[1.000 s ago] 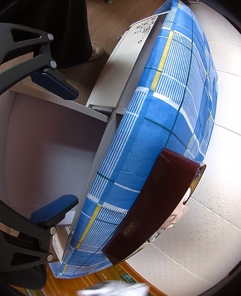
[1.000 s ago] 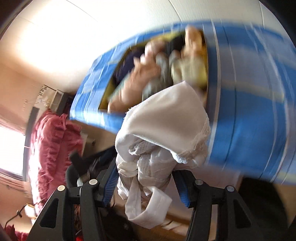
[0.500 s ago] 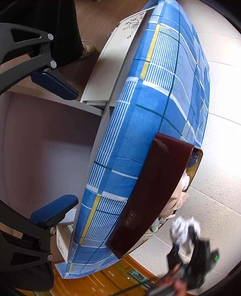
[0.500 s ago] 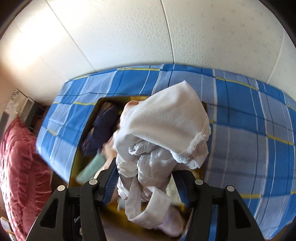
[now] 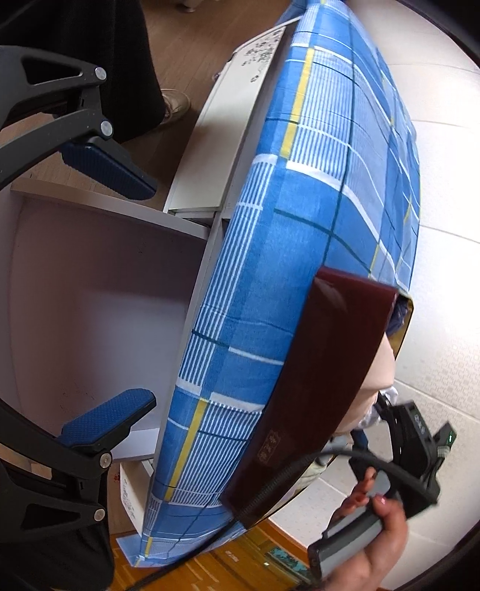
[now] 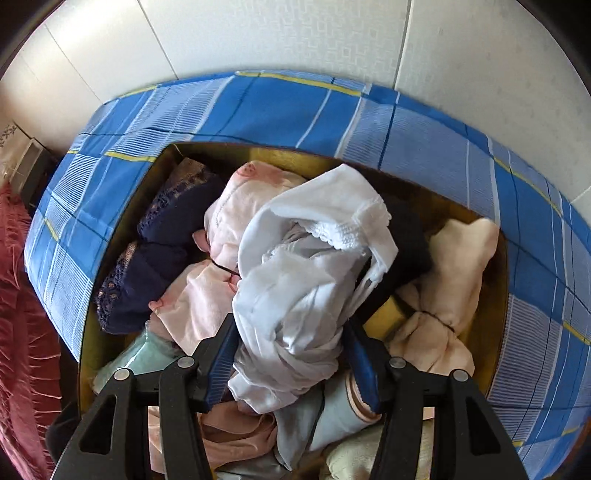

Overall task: Organize soft objects
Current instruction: 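Lower the white cloth into the box and open the right gripper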

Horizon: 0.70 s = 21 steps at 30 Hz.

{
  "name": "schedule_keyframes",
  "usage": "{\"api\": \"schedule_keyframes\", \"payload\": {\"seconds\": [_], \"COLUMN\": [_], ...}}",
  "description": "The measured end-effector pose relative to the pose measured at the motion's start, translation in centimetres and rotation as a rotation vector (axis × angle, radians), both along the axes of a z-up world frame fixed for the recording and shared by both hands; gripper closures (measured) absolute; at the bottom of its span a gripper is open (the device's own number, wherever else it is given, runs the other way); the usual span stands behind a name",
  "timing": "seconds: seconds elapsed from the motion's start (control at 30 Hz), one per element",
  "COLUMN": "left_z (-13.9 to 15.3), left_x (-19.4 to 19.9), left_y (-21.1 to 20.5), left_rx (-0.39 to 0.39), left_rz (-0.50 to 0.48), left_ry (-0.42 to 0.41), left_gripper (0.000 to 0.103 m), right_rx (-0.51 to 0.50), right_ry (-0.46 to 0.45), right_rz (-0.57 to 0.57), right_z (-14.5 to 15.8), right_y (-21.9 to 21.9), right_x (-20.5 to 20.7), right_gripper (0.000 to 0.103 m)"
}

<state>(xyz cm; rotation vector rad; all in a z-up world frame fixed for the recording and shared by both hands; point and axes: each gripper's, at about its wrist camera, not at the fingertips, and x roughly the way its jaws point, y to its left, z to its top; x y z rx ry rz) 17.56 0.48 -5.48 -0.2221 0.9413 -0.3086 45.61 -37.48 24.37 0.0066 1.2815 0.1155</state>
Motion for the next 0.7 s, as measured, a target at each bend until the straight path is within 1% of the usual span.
{"api": "schedule_keyframes", "payload": {"seconds": [0.1,0.17,0.2,0.3,0.33,0.37,0.4,0.5,0.6,0.7], "left_z": [-0.1,-0.1,0.0,-0.1,-0.2,-0.2,-0.2,-0.2,-0.4,-0.4], "left_x": [0.1,0.1,0.0,0.1,0.1,0.1,0.1,0.1,0.2,0.2], "left_y": [0.3,0.4,0.5,0.7,0.7,0.8,0.8,0.9,0.9,0.8], "left_rx": [-0.009,-0.013,-0.012,-0.012,-0.015,-0.016,-0.015,-0.015,-0.013,-0.008], "left_rz": [0.016,0.019,0.024,0.031,0.034,0.037,0.038,0.043,0.042,0.042], "left_ry": [0.000,-0.002,-0.006,-0.002,0.000,0.002,0.003,0.002,0.002,0.004], "left_gripper": [0.000,0.000,0.000,0.000,0.000,0.000,0.000,0.000,0.000,0.000], "right_rx": [0.056,0.093,0.100,0.086,0.089,0.090,0.086,0.078,0.077,0.050], "right_ry": [-0.008,-0.036,-0.057,-0.123,-0.149,-0.173,-0.177,-0.151,-0.132,-0.126], "right_rz": [-0.026,-0.028,-0.027,-0.041,-0.036,-0.026,-0.023,-0.019,-0.018,-0.024], "right_z": [1.3,2.5,3.2,5.0,5.4,5.6,5.6,4.2,2.4,0.8], "right_y": [-1.3,-2.2,-2.6,-3.6,-3.6,-3.5,-3.5,-2.5,-1.3,-0.4], "right_x": [-0.7,-1.5,-2.0,-3.3,-3.7,-4.0,-4.0,-3.0,-2.1,-1.6], "right_gripper": [0.044,0.042,0.040,0.040,0.041,0.048,0.058,0.070,0.071,0.071]}}
